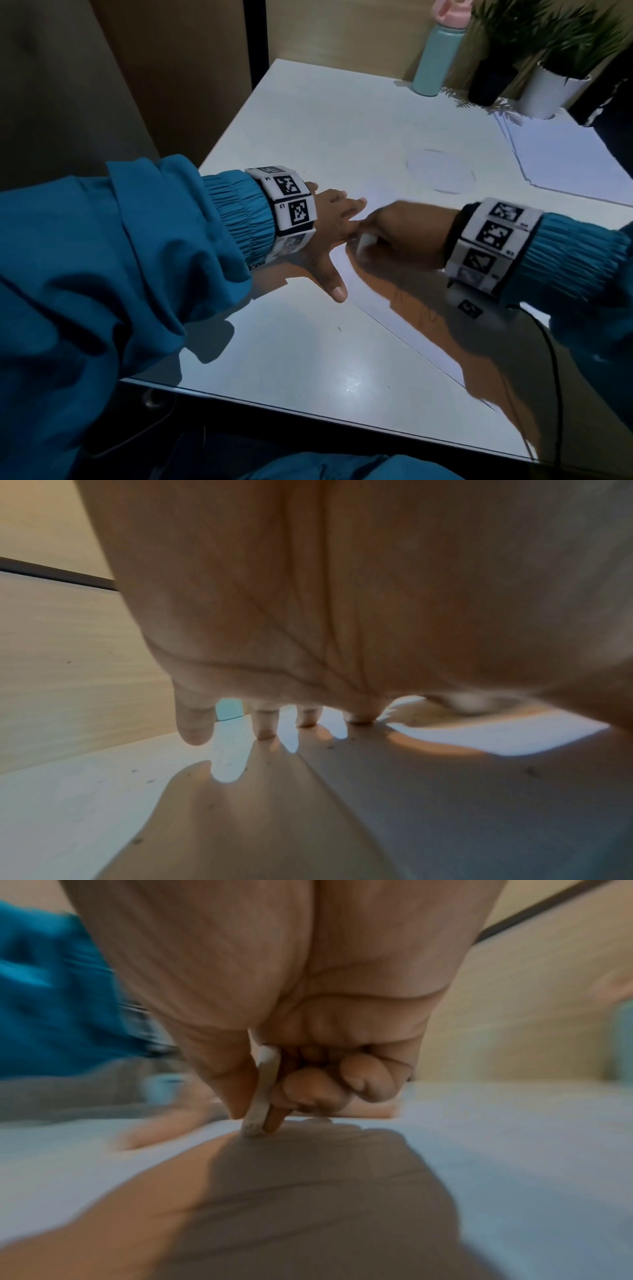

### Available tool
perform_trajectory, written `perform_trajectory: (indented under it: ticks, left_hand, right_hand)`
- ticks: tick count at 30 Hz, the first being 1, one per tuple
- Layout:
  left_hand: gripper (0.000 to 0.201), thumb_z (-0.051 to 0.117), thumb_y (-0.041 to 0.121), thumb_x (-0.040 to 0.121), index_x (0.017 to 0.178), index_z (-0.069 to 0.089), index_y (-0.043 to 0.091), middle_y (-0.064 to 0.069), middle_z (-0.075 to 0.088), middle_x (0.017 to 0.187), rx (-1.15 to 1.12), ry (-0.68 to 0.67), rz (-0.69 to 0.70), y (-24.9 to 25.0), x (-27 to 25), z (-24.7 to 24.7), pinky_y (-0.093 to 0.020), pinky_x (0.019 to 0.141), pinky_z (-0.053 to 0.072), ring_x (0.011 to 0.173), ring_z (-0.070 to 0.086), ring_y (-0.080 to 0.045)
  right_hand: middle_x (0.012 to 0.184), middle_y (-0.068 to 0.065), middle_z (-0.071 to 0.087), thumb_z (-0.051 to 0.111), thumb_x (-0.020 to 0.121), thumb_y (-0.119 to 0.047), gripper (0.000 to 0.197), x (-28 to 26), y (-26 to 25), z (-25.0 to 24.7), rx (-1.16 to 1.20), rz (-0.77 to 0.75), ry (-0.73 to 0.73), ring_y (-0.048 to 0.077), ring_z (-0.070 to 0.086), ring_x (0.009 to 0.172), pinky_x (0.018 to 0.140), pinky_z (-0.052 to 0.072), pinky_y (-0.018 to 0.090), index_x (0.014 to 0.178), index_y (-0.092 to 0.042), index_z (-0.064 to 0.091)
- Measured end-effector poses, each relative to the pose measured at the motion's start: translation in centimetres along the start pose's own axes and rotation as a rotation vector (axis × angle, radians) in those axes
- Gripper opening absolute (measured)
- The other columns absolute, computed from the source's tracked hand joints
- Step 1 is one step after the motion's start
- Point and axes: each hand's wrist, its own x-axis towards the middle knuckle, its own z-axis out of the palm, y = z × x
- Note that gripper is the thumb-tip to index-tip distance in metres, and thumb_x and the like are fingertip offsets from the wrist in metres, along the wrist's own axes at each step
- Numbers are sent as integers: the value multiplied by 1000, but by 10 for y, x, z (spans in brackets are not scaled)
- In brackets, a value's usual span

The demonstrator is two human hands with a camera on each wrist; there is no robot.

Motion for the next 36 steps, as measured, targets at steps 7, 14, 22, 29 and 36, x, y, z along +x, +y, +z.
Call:
perform_trajectory:
  ticks: [7,14,22,29,36]
  left_hand:
    - [135,18,109,26,138,-21,46,1,-10,165,-27,17,11,0,-1,1,-65,112,18,151,2,-31]
    - [140,14,107,27,147,-16,42,1,-12,165,-16,7,5,0,-2,1,-65,113,16,151,0,-31]
    - [148,16,107,21,150,-17,41,1,-13,165,-49,-21,-11,2,-5,-3,-64,113,14,151,-2,-30]
    - [136,42,100,48,153,-16,36,-3,-11,165,-9,-8,-38,4,-5,-3,-53,115,13,151,-3,-30]
    - [135,42,98,53,154,-18,32,-3,-15,165,8,-26,-44,5,-5,-3,-50,116,10,151,-6,-29]
  right_hand:
    - [84,4,67,38,82,-40,33,7,16,-7,-50,110,33,24,60,80,80,50,31,82,-17,61]
    - [69,1,60,21,67,-51,39,-6,-9,6,-71,-105,-110,24,58,70,72,50,34,62,-22,47]
    - [75,3,65,34,80,-40,39,-10,-12,12,-77,-171,-76,22,57,70,71,48,28,77,-12,61]
    - [84,-2,67,27,68,-51,41,-5,14,-4,-37,-61,-25,21,64,82,77,50,31,74,-23,56]
    - [81,-1,67,17,60,-54,53,-6,28,-6,-71,10,47,22,65,80,79,54,34,77,-24,58]
